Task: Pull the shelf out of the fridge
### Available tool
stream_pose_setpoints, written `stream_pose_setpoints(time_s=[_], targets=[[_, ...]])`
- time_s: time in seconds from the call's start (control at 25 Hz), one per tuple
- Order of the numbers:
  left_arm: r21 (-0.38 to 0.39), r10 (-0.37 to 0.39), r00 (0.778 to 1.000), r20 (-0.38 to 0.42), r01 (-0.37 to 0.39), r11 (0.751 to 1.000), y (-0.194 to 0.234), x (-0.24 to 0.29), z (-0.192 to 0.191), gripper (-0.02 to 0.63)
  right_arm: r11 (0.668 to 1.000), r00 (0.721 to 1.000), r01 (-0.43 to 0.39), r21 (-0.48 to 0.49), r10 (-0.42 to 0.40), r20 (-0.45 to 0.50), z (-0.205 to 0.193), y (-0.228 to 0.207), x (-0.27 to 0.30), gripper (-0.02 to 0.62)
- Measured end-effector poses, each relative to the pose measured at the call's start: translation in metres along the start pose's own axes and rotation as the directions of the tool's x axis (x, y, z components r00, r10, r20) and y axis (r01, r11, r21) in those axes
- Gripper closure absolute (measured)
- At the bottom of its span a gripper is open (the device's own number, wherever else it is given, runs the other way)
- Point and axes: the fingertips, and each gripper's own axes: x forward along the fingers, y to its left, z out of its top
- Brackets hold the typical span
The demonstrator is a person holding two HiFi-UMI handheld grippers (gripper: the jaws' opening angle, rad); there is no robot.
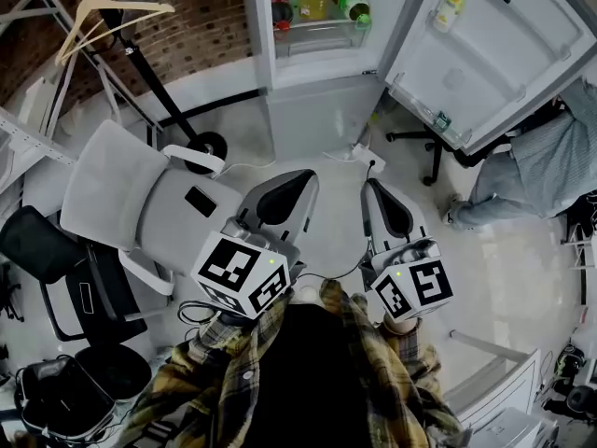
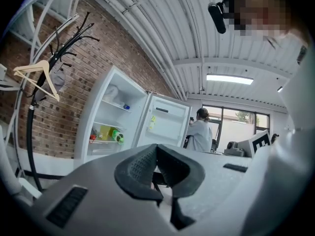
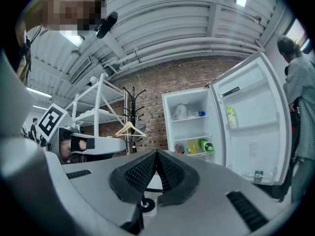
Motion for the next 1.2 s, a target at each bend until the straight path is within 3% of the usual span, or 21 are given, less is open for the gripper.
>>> stream_pose_setpoints(time_s=[0.6, 0.92, 1.2], targets=[[0.007, -0.070, 0.997, -0.037, 0.071, 0.997, 0.124, 0.089, 0.040, 0.603, 0.996, 0.997, 0.080, 0.034, -0.081, 0.019, 0.013, -0.048, 0.148, 0.578], [-0.022, -0.082, 0.993, -0.079, 0.081, 0.996, 0.147, 0.125, 0.036, 0.603, 0.992, 0.994, 0.102, 0.074, -0.100, -0.031, 0.001, -0.077, 0.178, 0.578], [-0.016, -0.059, 0.996, -0.064, 0.058, 0.998, 0.150, 0.172, 0.042, 0.603, 0.994, 0.997, 0.075, 0.082, -0.073, -0.021, 0.009, -0.120, 0.196, 0.578]])
